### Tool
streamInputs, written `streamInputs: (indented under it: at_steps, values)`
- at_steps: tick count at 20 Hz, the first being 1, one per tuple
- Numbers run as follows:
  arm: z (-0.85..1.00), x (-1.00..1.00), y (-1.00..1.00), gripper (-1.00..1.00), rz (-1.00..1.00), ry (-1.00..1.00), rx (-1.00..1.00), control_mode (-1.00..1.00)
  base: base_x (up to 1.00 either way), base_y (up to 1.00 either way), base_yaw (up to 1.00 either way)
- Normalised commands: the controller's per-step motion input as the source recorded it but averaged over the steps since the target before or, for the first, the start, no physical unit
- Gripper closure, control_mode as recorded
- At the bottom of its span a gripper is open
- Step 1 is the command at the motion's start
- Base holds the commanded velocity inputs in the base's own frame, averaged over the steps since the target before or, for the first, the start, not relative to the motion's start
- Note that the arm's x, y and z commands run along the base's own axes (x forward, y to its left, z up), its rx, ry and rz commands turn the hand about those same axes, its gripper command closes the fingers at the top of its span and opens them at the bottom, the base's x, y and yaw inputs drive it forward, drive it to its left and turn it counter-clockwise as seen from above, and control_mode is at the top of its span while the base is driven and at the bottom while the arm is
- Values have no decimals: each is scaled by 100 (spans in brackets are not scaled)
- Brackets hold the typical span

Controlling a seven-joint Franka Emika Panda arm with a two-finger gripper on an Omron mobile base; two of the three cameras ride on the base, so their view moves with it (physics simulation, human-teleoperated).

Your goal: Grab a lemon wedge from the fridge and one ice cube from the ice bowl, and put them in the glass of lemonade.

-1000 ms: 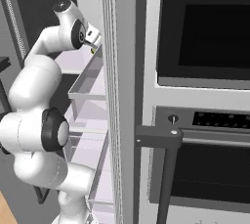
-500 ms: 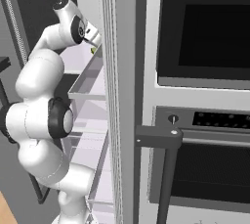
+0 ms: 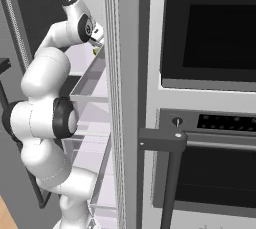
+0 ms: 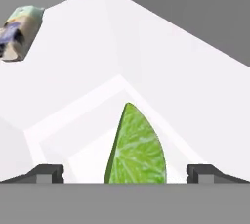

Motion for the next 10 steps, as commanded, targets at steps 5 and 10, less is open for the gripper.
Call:
streamInputs:
  at_steps: [5,10]
  values:
    - [-23,0,0,-100,0,0,0,-100,0,0,0]
    - [-33,0,0,-100,0,2,0,-100,0,0,0]
